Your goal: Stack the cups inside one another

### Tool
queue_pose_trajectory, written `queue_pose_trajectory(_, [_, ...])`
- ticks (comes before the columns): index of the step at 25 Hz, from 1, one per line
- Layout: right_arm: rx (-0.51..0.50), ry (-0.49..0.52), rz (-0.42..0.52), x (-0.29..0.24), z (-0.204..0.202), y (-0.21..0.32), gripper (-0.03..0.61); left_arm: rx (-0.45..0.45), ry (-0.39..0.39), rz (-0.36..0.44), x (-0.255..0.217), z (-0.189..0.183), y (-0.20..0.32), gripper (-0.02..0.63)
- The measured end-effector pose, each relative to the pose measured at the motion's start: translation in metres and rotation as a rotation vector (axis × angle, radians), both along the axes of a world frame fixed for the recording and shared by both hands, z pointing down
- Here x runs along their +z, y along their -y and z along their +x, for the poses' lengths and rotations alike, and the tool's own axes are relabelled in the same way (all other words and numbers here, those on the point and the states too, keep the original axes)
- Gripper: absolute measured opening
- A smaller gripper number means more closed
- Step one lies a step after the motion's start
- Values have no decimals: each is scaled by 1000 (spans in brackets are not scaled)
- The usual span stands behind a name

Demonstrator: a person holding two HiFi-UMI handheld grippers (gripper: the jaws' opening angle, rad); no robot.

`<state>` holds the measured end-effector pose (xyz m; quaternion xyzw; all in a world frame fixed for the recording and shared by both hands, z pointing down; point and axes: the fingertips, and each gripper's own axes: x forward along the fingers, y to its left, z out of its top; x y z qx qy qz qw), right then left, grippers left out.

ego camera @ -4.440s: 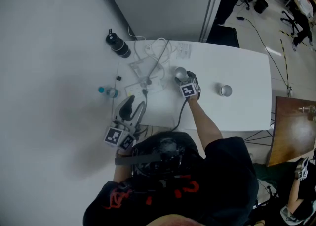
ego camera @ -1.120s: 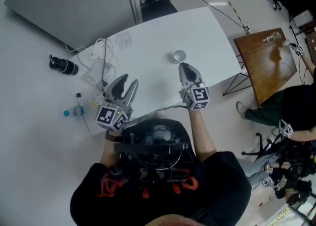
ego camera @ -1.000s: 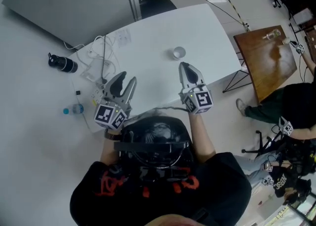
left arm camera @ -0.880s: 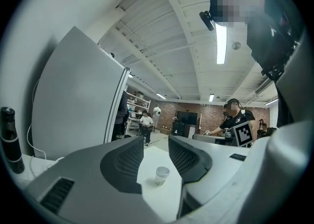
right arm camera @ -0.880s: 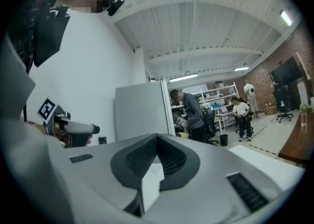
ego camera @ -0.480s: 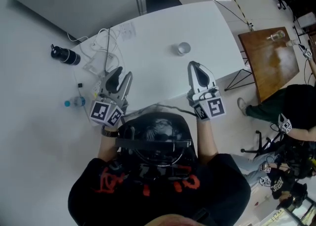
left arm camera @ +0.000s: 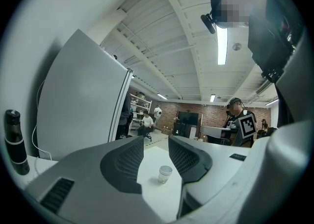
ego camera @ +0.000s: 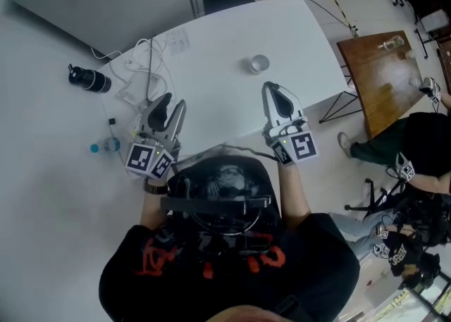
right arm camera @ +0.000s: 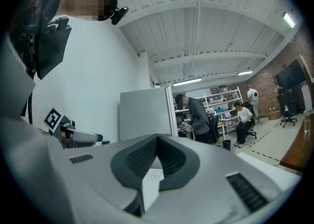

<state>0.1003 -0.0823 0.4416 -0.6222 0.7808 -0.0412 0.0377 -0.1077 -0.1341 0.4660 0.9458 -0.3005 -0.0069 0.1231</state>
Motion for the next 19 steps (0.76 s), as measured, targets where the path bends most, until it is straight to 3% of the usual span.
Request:
queue_pose_trajectory(14, [-21,-39,21,-10,-7,8,3,-17,-10,20,-8,-3,5,164])
queue_pose_trajectory(19, [-15,-39,-19,-1,-7,8,3,-46,2,45,-11,-7,9,117])
